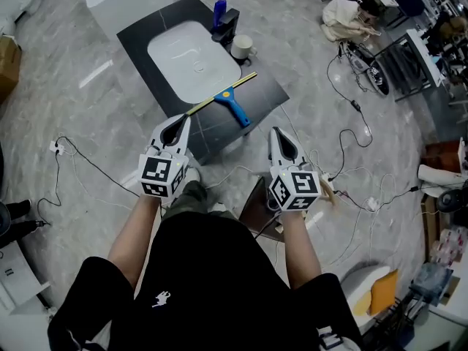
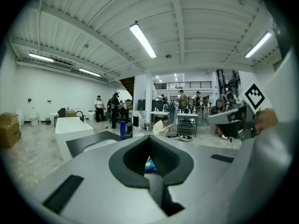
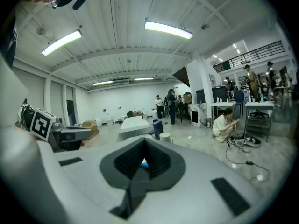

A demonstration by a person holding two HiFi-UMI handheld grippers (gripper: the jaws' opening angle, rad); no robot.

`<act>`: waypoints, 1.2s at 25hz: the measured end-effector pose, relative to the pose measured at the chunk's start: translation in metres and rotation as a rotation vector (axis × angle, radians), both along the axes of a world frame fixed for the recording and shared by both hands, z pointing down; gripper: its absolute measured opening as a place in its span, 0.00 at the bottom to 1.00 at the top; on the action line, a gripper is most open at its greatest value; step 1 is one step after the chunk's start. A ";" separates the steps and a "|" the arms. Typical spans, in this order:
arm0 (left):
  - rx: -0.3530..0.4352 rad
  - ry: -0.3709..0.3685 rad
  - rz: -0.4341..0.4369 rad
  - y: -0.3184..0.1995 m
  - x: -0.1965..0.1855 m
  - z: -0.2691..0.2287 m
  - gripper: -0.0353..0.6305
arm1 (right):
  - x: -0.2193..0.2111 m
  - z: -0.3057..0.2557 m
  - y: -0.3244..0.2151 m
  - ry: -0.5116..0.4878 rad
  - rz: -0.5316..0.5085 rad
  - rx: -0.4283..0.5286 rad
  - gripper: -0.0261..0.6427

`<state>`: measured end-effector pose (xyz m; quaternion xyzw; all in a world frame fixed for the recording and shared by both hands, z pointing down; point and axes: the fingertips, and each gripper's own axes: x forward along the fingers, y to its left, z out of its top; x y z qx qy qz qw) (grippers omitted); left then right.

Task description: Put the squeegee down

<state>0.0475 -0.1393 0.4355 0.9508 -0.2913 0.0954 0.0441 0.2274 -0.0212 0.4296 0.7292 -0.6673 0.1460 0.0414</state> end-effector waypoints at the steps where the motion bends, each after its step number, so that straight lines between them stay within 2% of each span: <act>1: 0.003 -0.002 -0.010 0.010 -0.001 0.000 0.06 | 0.000 -0.003 0.009 0.002 -0.005 0.007 0.04; 7: 0.034 -0.011 -0.042 0.067 -0.014 -0.011 0.06 | -0.007 -0.017 0.056 -0.009 -0.036 0.051 0.04; 15: 0.077 -0.013 -0.082 0.107 -0.035 -0.029 0.06 | -0.021 -0.034 0.093 -0.024 -0.067 0.098 0.04; 30: 0.137 0.051 -0.073 0.110 -0.047 -0.064 0.06 | -0.035 -0.064 0.107 0.000 -0.043 0.143 0.04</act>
